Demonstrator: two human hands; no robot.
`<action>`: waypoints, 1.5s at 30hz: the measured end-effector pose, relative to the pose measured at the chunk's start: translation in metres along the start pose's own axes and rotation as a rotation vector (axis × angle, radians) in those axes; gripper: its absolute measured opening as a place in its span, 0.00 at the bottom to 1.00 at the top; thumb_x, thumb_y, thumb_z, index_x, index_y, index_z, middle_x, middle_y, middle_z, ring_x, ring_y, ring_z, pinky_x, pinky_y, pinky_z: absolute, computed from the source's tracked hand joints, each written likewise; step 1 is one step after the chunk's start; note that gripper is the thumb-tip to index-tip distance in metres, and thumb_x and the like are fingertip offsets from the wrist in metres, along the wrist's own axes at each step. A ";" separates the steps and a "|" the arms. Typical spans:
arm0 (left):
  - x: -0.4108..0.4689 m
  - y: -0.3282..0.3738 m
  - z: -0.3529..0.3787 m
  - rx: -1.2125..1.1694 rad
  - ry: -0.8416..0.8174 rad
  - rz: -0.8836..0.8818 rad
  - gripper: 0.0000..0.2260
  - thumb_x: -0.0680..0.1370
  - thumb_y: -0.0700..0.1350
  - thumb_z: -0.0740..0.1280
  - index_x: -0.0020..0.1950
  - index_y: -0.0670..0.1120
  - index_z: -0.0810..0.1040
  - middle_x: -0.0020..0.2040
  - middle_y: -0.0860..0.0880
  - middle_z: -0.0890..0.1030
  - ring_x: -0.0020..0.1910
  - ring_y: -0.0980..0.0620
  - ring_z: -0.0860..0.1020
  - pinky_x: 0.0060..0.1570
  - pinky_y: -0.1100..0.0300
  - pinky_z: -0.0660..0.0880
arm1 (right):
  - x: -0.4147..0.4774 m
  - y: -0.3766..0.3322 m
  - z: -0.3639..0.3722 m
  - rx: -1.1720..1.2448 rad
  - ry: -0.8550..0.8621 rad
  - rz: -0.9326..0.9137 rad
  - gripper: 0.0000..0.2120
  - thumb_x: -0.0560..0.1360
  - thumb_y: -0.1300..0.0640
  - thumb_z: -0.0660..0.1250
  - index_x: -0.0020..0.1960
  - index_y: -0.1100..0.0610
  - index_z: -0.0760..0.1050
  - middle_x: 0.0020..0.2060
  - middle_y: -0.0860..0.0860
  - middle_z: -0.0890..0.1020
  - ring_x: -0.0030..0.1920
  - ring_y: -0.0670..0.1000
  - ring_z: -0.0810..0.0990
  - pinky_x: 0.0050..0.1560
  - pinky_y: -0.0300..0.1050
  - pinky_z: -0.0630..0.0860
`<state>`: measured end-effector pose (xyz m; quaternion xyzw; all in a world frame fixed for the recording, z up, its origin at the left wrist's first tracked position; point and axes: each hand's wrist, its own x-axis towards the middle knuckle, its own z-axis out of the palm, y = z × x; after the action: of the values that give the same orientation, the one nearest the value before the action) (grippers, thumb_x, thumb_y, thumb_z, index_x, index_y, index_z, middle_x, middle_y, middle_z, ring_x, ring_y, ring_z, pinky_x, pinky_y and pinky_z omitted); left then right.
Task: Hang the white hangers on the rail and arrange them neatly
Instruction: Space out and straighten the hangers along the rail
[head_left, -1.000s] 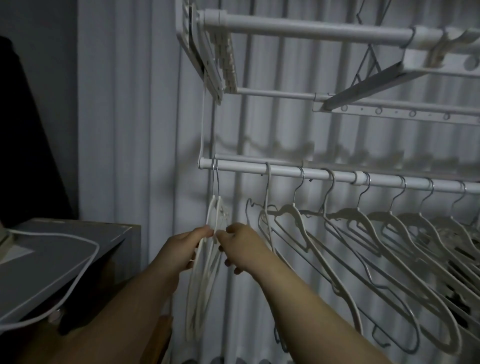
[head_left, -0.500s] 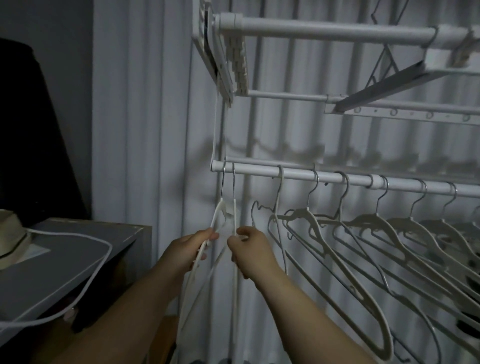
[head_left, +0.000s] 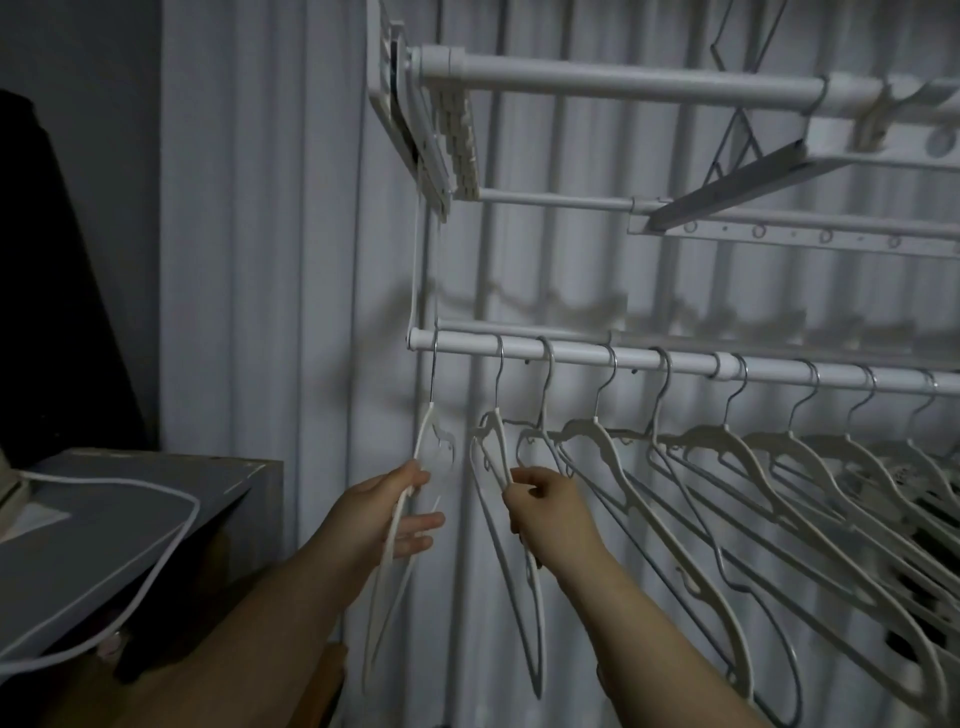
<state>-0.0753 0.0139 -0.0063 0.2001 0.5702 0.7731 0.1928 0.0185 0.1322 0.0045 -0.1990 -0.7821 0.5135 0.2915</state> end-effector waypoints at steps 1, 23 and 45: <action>0.000 0.000 0.000 0.003 0.008 -0.002 0.11 0.79 0.49 0.58 0.51 0.43 0.74 0.56 0.47 0.73 0.38 0.49 0.79 0.25 0.65 0.78 | 0.000 0.001 -0.001 -0.002 0.008 -0.004 0.18 0.75 0.62 0.58 0.64 0.61 0.69 0.26 0.49 0.71 0.22 0.44 0.67 0.19 0.33 0.62; -0.001 0.000 -0.003 0.004 0.034 0.014 0.10 0.80 0.48 0.57 0.46 0.44 0.75 0.46 0.49 0.75 0.39 0.51 0.77 0.28 0.65 0.77 | 0.005 0.003 0.013 -0.083 -0.016 -0.067 0.20 0.75 0.60 0.60 0.67 0.59 0.68 0.27 0.48 0.72 0.14 0.39 0.68 0.17 0.26 0.61; 0.002 -0.002 0.004 0.058 0.071 -0.001 0.08 0.79 0.46 0.59 0.46 0.45 0.76 0.43 0.51 0.75 0.39 0.50 0.77 0.30 0.61 0.77 | 0.009 0.004 0.008 -0.076 -0.054 -0.073 0.18 0.76 0.59 0.59 0.65 0.60 0.69 0.29 0.50 0.74 0.18 0.42 0.71 0.18 0.30 0.66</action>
<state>-0.0749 0.0189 -0.0071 0.1777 0.5990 0.7627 0.1672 0.0069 0.1340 0.0006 -0.1671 -0.8155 0.4776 0.2810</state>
